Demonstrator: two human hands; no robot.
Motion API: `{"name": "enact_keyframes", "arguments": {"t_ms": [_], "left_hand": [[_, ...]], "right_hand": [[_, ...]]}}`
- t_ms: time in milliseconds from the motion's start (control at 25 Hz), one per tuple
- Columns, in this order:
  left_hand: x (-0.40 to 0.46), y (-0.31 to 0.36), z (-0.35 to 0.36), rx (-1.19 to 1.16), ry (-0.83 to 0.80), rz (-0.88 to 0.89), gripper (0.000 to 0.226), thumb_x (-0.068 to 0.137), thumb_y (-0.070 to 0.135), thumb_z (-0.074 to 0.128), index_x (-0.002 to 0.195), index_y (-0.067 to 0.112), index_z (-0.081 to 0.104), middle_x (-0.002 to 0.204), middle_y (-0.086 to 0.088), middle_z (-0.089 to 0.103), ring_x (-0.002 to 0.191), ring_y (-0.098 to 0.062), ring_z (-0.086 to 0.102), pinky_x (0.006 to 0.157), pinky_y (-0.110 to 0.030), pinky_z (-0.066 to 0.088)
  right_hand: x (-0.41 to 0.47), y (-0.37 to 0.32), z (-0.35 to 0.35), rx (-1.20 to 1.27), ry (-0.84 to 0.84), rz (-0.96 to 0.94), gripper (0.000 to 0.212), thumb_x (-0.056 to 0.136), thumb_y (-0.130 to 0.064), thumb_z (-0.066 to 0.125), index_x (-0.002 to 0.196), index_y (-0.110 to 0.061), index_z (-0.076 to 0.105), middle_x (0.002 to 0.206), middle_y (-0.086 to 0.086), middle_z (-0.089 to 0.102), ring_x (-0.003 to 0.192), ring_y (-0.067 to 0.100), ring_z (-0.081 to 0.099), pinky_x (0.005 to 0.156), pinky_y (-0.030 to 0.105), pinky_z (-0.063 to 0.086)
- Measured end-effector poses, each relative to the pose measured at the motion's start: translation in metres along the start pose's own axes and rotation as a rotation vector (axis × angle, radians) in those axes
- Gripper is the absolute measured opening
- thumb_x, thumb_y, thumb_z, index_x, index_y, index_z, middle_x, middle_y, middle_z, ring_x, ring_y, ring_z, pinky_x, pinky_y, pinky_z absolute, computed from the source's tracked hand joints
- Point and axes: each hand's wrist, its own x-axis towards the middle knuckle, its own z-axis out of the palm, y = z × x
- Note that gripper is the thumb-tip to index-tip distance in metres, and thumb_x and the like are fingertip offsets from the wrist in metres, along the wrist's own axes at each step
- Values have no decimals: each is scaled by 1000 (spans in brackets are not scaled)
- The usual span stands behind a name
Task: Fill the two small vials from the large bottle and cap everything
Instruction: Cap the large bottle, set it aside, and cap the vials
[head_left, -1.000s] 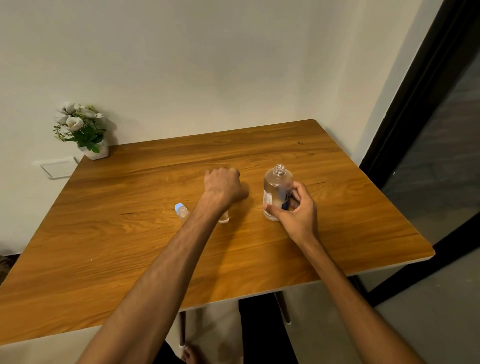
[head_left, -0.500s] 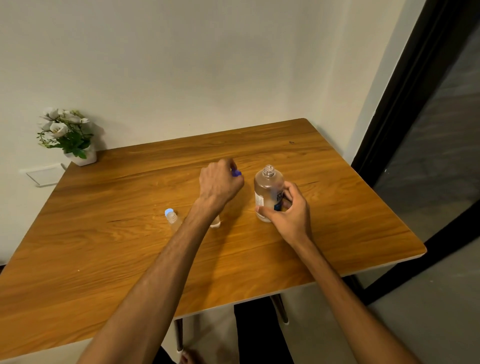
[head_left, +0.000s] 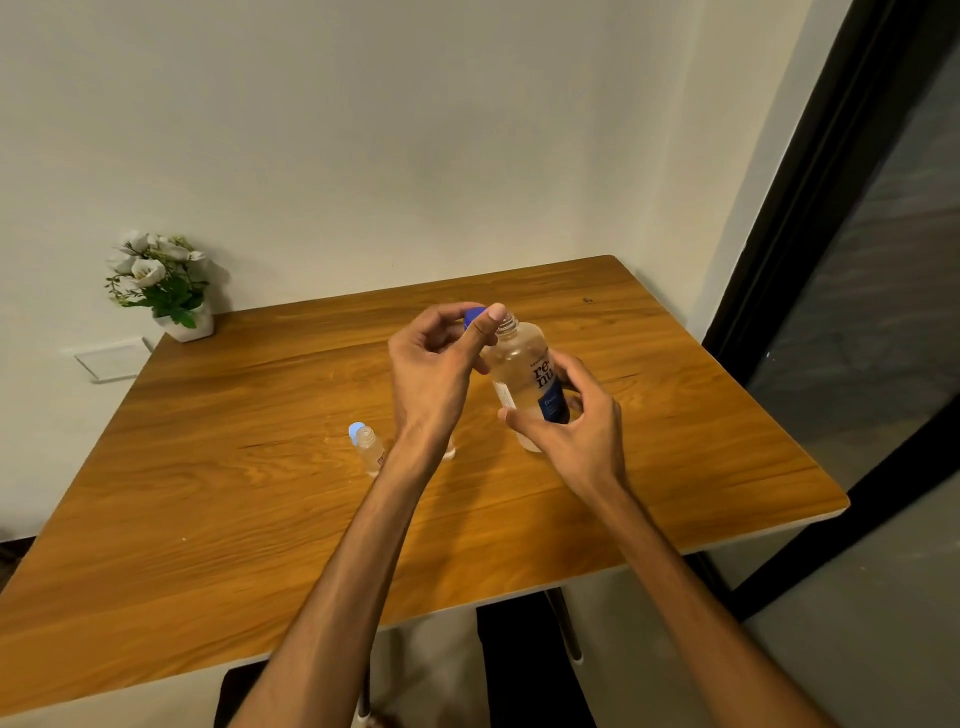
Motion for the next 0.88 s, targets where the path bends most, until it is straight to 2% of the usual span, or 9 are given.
{"name": "enact_keyframes", "arguments": {"t_ms": [80,240,480,640,760,880], "left_hand": [[0,3,-2,10,63,52,29,92,29,79,110,7,76,87,-7,78,72,-8,71,65,-21,58],[-5,2,0,-10,131,72,26,92,34,78,104,11,78,91,-3,79,85,-14,75,79,-29,62],[-12,4,10,-196,299,-25,22,87,28,83,97,8,82,81,2,80,74,-8,75,69,-17,58],[-17,9,15,-167,234,-22,16,83,24,86,92,12,81,78,6,80,75,-4,76,68,-18,59],[-15,9,12,-50,178,23,27,80,28,89,95,7,82,83,2,81,76,-6,78,67,-17,59],[-11,12,11,70,164,29,34,74,39,92,88,10,82,79,2,80,73,-7,78,66,-17,59]], "right_hand": [[-5,-5,-1,19,-2,-17,80,73,-30,95,144,-30,58,132,-19,64,119,-6,58,92,9,48],[-14,-10,3,60,33,-33,83,71,-30,95,145,-31,57,133,-20,64,126,2,60,100,28,56],[-24,-11,0,64,74,-71,84,70,-30,95,146,-29,57,132,-18,64,124,-4,59,98,26,58],[-28,-7,-1,32,80,-122,83,71,-30,95,146,-29,57,131,-8,67,122,6,63,93,26,61],[-30,-6,-3,-74,165,-197,80,74,-29,94,146,-21,59,128,-2,65,115,6,63,85,21,62],[-34,-5,-2,-211,331,-317,77,75,-33,88,145,-15,61,126,5,63,114,16,60,76,37,65]]}}
